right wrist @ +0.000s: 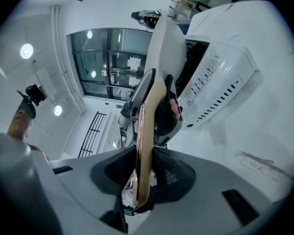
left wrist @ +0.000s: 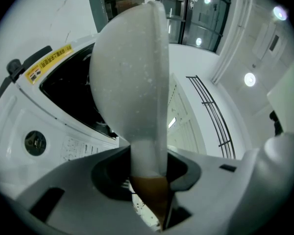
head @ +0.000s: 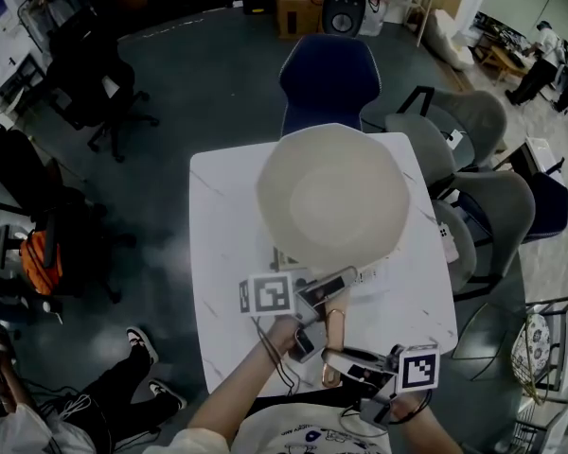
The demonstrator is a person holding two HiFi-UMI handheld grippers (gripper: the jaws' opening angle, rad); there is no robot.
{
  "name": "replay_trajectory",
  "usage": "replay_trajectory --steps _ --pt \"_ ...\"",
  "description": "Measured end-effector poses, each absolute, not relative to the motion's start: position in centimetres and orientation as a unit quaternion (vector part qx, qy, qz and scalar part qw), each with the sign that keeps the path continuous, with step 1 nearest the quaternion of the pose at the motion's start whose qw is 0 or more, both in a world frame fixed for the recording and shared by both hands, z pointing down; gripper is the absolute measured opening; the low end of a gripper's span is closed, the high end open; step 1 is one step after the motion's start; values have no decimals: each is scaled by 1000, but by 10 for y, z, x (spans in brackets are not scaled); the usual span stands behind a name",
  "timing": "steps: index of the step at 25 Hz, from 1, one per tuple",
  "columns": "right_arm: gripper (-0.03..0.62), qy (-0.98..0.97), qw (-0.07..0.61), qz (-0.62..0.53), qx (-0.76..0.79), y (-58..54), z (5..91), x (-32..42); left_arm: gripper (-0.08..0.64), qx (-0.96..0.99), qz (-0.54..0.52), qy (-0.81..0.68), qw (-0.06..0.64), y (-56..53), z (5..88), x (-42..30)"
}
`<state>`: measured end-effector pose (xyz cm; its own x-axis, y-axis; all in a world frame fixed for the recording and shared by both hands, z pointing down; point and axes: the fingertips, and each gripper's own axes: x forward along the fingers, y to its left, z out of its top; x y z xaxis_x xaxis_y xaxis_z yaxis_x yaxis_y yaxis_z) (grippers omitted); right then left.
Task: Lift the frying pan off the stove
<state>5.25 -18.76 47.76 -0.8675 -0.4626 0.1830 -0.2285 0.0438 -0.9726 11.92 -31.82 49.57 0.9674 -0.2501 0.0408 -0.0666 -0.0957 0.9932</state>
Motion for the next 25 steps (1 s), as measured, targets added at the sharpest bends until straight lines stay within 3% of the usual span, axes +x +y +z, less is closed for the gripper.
replay_trajectory --steps 25 --pt "117 736 82 -638 -212 -177 451 36 153 741 -80 -127 654 -312 468 97"
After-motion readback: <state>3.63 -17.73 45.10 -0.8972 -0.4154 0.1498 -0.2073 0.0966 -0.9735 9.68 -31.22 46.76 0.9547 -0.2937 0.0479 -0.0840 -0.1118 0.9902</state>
